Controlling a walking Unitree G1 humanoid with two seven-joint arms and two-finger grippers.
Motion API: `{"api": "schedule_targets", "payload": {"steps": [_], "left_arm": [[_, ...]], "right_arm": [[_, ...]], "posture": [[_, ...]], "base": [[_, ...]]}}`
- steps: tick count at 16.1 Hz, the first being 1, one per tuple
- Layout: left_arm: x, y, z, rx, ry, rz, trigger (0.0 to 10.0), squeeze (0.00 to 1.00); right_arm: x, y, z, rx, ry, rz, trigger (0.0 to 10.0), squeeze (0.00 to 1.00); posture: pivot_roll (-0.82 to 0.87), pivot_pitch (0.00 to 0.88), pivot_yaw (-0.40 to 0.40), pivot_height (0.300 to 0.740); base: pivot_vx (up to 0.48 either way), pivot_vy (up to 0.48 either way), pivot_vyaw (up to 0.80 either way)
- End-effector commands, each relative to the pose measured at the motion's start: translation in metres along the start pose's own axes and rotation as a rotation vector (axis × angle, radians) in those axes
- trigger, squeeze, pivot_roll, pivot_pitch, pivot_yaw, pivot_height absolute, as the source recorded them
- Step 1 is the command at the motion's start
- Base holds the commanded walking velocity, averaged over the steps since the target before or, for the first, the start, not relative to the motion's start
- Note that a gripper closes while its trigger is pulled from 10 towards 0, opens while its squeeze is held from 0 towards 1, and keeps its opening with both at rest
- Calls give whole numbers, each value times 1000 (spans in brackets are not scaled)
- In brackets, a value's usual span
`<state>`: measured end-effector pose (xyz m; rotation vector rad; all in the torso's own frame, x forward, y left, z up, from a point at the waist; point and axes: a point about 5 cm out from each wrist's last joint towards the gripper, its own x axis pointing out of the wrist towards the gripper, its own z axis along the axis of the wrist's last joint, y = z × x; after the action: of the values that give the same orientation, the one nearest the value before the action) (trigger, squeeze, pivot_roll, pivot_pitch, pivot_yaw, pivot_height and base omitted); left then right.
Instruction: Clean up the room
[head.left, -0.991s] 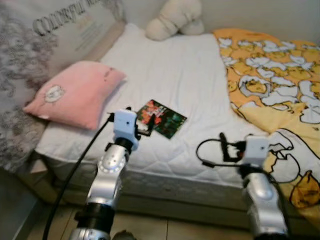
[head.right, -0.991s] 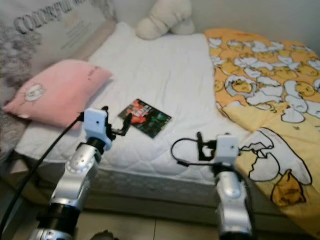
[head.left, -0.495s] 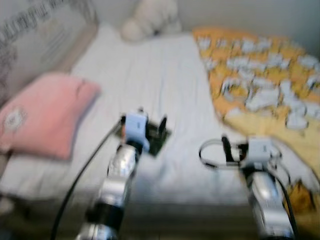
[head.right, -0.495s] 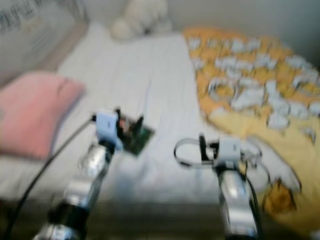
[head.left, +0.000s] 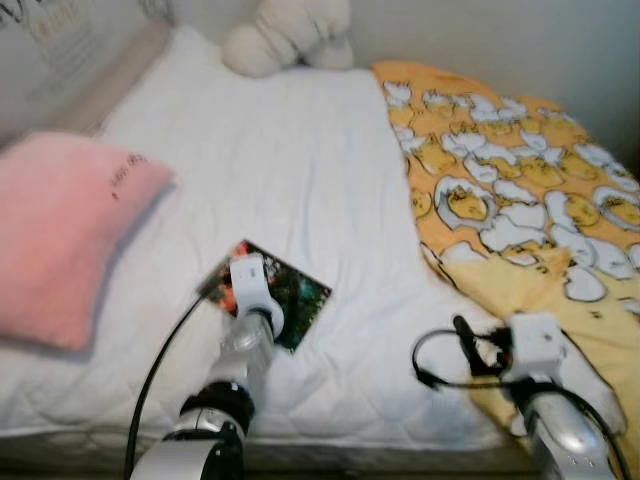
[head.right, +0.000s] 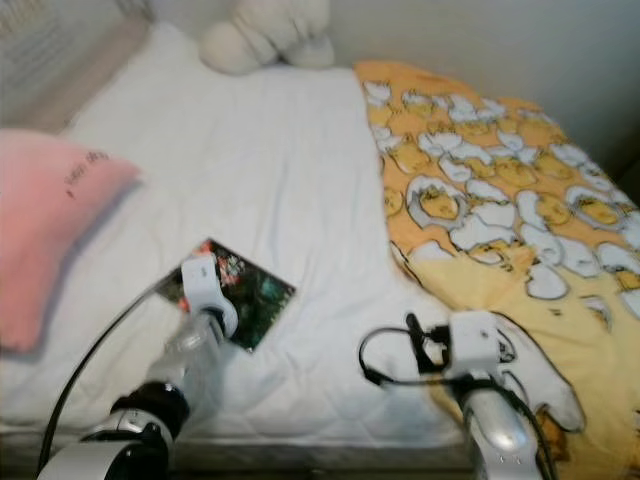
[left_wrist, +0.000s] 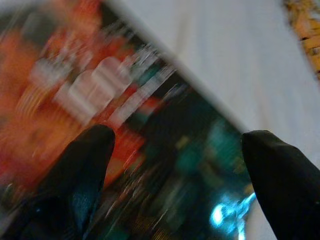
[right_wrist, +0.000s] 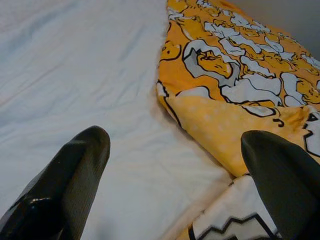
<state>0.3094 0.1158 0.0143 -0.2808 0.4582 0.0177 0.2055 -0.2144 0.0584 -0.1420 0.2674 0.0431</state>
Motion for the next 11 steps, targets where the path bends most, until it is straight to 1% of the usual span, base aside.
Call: {"api": "schedule_targets", "payload": {"steps": [1, 2, 3, 4, 5, 6, 7, 8, 9, 10, 11], "left_arm": [[2, -1, 5, -15, -15, 17, 10000, 0], [3, -6, 7, 72, -35, 8, 10000, 0], [4, -14, 10, 165, -61, -21, 10000, 0], [5, -25, 12, 230, -75, -71, 10000, 0], [5, -30, 13, 266, -81, -95, 10000, 0], [5, -39, 12, 298, -80, -142, 10000, 0], [4, -48, 10, 356, -79, -193, 10000, 0], [3, -49, 9, 374, -80, -205, 10000, 0], [2, -55, 4, 489, -63, -241, 10000, 0], [0, -57, -8, 726, -17, -293, 10000, 0], [-2, -58, -11, 750, -13, -312, 10000, 0]], "right_arm": [[-1, 1, 9, 1, -26, 18, 10000, 0], [-7, 1, 7, -7, -1, 32, 10000, 0], [-10, 2, 5, -9, 22, 49, 10000, 0], [-11, 5, 1, -9, 46, 63, 10000, 0], [-11, 6, 2, -8, 51, 65, 10000, 0], [-10, 8, 2, -4, 51, 67, 10000, 0], [-8, 10, 3, 3, 51, 65, 10000, 0], [-8, 11, 3, 5, 53, 65, 10000, 0], [-9, 12, 3, 11, 55, 62, 10000, 0], [-9, 13, 2, 15, 56, 59, 10000, 0], [-10, 13, 2, 17, 57, 58, 10000, 0]], "posture": [[-73, 78, -212, 728], [-70, 121, -228, 728], [-58, 146, -231, 728], [-48, 160, -228, 728], [-43, 167, -224, 728], [-43, 170, -221, 728], [-41, 170, -214, 728], [-40, 169, -212, 728], [-36, 166, -207, 728], [-31, 156, -197, 728], [-28, 154, -194, 728]], "base": [[0, 0, 0], [0, 0, 0], [0, 0, 0], [0, 0, 0], [0, 0, 0], [0, 0, 0], [0, 0, 0], [0, 0, 0], [0, 0, 0], [0, 0, 0], [0, 0, 0]]}}
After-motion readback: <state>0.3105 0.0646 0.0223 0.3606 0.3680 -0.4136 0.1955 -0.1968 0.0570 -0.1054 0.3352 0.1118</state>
